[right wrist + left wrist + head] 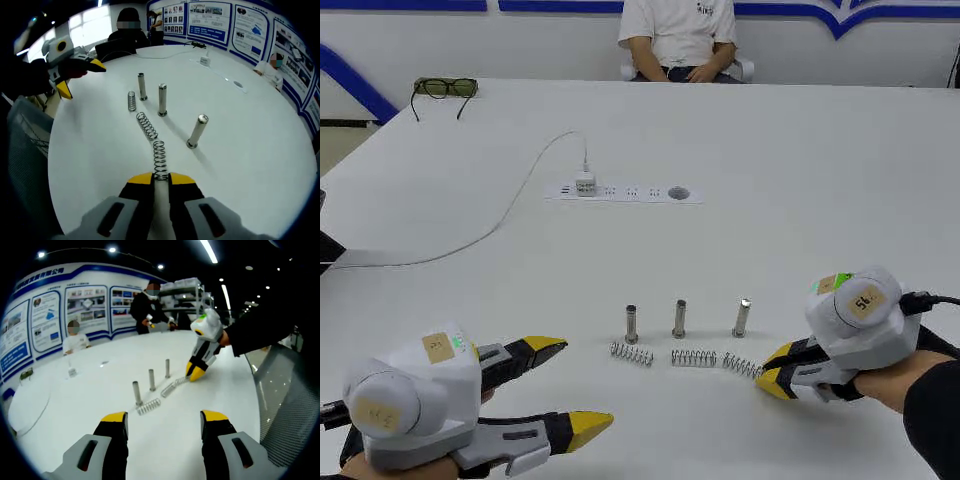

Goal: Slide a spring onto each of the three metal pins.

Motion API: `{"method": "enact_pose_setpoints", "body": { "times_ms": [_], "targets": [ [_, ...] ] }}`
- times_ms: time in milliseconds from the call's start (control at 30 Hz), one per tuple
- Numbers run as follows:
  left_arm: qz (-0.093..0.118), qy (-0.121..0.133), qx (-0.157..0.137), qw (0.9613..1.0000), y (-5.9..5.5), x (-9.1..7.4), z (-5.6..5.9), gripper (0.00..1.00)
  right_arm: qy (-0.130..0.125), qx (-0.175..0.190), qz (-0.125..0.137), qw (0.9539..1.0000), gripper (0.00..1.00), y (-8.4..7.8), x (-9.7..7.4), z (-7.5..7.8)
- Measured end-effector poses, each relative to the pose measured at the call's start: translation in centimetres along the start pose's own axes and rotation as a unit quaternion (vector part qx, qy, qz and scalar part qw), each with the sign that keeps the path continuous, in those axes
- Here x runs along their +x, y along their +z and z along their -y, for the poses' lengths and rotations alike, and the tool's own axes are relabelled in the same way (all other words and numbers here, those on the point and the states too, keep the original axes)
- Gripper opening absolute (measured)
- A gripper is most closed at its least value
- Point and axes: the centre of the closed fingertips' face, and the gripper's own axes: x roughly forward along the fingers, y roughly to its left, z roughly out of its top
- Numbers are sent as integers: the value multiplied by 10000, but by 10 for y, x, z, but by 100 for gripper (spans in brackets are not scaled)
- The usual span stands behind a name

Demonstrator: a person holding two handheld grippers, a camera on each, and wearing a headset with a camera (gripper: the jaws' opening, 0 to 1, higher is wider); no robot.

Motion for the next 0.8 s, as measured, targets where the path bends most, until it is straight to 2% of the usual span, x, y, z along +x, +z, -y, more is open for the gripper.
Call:
{"method": "enact_pose_setpoints", "body": {
  "times_ms": [233,300,600,800],
  "targets": [
    [5,-71,29,10000,2,5,5,59,14,17,-23,10000,12,0,2,1],
    [4,-99,40,9999,3,6,7,59,-49,-15,-38,10000,12,-1,1,3],
    [-19,-310,163,9994,9,20,20,56,-72,-73,95,9999,11,5,-16,-1],
    [-25,-518,288,9982,14,31,32,55,146,-281,69,9995,11,6,-27,-14]
  ]
}}
